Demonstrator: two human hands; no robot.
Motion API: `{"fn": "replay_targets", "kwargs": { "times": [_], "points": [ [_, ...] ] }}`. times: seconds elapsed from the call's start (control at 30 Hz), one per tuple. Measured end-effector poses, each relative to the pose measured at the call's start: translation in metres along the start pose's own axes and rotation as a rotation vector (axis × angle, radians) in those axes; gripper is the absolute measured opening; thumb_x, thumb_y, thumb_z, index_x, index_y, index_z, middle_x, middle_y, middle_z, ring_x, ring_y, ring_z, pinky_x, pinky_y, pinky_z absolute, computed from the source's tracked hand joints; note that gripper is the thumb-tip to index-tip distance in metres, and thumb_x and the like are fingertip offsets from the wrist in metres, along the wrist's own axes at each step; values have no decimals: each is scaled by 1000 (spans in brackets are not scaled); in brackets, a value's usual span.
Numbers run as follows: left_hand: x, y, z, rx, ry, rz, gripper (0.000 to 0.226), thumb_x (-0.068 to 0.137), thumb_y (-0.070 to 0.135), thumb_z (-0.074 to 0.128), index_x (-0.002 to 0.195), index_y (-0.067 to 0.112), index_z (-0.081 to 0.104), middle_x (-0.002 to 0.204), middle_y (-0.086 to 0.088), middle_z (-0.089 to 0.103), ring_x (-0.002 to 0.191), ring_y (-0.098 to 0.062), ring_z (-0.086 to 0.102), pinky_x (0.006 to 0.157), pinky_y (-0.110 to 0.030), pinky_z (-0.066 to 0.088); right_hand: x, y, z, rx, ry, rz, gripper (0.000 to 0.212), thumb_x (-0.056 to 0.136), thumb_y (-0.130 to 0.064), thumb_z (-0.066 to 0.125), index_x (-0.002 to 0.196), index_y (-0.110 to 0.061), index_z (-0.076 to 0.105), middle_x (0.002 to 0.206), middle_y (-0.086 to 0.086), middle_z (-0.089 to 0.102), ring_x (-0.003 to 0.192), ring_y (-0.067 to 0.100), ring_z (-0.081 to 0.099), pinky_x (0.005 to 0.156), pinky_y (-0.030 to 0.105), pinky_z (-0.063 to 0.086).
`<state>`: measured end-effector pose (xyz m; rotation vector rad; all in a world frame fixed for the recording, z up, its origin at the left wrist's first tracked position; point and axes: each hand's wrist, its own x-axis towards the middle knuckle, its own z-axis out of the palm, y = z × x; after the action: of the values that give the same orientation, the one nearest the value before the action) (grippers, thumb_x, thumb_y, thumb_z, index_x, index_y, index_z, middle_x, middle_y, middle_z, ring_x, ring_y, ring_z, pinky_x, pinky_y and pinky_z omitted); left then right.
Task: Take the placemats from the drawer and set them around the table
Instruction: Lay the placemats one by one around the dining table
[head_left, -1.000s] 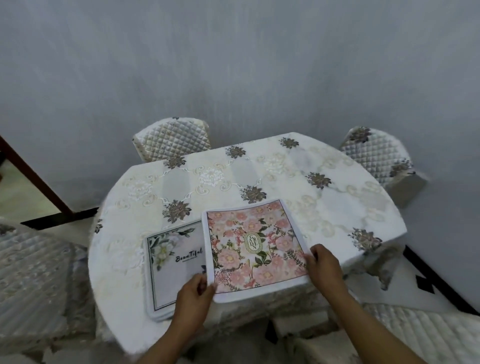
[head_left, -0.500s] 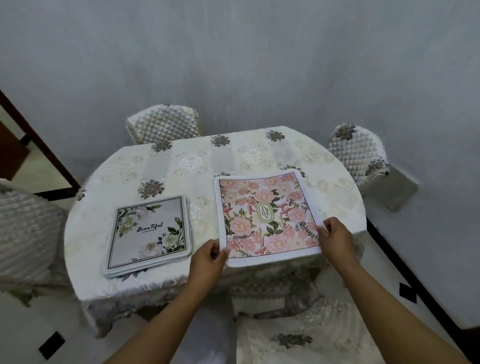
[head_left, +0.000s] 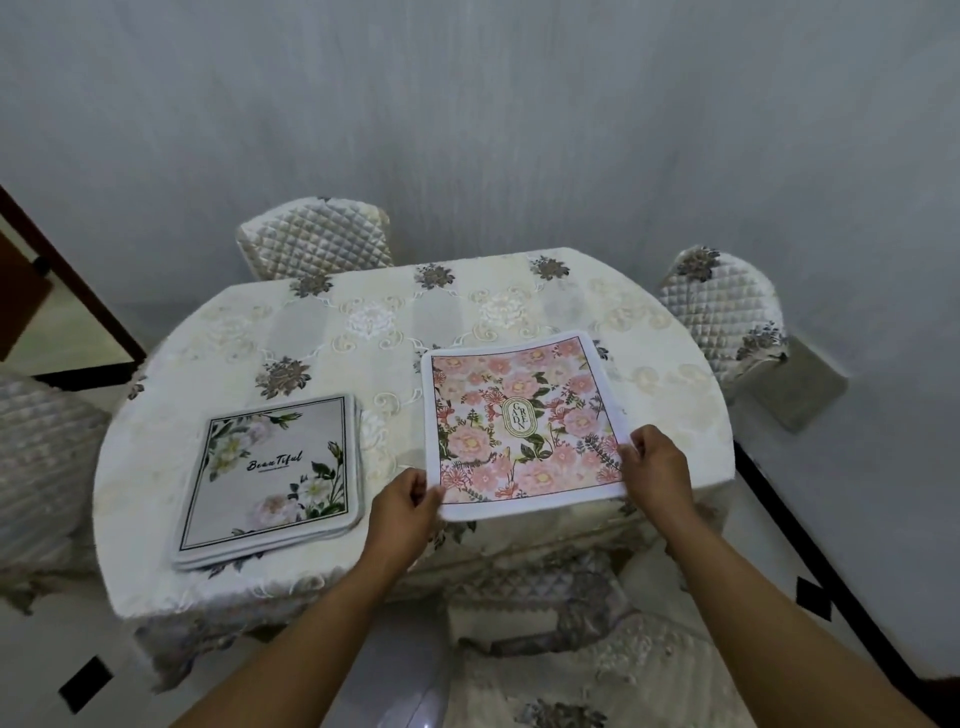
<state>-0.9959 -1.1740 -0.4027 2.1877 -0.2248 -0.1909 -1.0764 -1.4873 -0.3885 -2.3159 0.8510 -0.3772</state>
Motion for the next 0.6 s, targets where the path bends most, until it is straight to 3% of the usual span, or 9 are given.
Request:
{"fn": "replay_targets", "kwargs": {
  "times": [0.23,0.43,0.6],
  "points": [
    [32,3,54,100,63,-114,30,90,25,63,67,26,44,60,11,46,56,-4,45,51,-25,32,67,47,45,52,-105,-31,21,92,-15,58,75,-8,47,69,10,51,67,32,49,60,40,40],
    [54,-18,116,136,121,-271,13,90,17,63,79,16,55,67,7,55,63,-12,55,51,-15,33,104,100,102,-7,-191,-154,27,90,-11,60,71,-13,40,68,4,44,66,28,46,59,42,41],
    [62,-54,151,199,188,-325,16,87,16,65,75,18,54,63,7,54,60,-16,54,51,-24,33,116,129,134,-125,-213,-194,32,88,-13,62,71,-17,35,69,4,41,67,31,49,56,39,38]
  ]
}}
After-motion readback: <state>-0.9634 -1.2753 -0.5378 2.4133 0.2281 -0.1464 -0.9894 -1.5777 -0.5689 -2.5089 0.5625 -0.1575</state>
